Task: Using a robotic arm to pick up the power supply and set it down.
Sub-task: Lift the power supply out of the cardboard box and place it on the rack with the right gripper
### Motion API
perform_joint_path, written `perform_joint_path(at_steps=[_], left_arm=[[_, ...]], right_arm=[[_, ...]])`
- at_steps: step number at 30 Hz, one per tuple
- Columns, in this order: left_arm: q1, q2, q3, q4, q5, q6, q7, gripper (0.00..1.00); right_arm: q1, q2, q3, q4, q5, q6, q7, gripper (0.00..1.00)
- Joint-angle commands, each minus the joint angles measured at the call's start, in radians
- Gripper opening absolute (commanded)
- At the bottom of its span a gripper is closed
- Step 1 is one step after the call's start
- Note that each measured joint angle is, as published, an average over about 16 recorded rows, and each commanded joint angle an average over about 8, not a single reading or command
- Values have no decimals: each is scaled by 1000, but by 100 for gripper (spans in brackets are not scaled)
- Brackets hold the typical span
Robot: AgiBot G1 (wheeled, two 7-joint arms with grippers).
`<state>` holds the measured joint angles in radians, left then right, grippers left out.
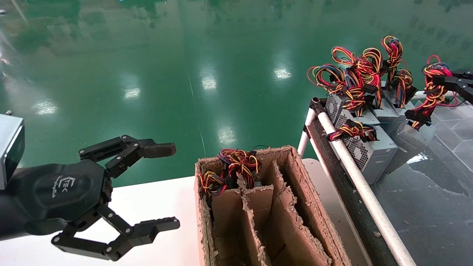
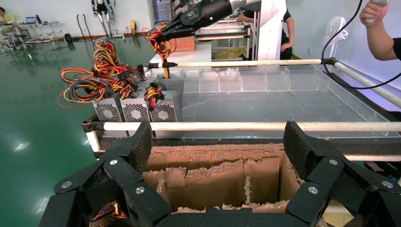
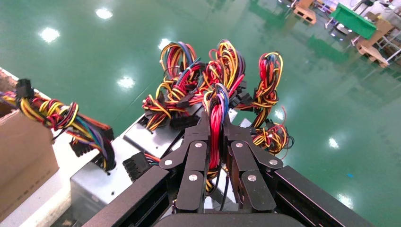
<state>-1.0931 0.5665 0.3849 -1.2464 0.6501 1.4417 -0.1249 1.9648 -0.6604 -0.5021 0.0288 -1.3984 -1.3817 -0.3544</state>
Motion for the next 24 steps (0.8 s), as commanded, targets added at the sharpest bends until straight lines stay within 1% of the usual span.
perform_joint_path(at_steps=[1, 6, 10, 20, 21, 22, 24], left_arm=[[0, 0, 0, 0, 0, 0, 0, 100], [0, 0, 0, 0, 0, 0, 0, 100], [0, 0, 0, 0, 0, 0, 0, 100], [0, 0, 0, 0, 0, 0, 0, 100], [0, 0, 0, 0, 0, 0, 0, 100], [0, 0, 0, 0, 0, 0, 0, 100], [0, 0, 0, 0, 0, 0, 0, 100]], right_arm=[[3, 2, -4, 1, -6, -5, -2, 0], [10, 0, -14, 10, -20, -39, -15, 0], [13, -12, -16, 8, -22, -45, -21, 0], [8, -64, -4, -18, -6, 29, -16, 0], [7, -69, -4, -19, -5, 35, -16, 3], [6, -72, -3, -21, -4, 40, -16, 11], [4, -78, -1, -24, -2, 49, -15, 36]])
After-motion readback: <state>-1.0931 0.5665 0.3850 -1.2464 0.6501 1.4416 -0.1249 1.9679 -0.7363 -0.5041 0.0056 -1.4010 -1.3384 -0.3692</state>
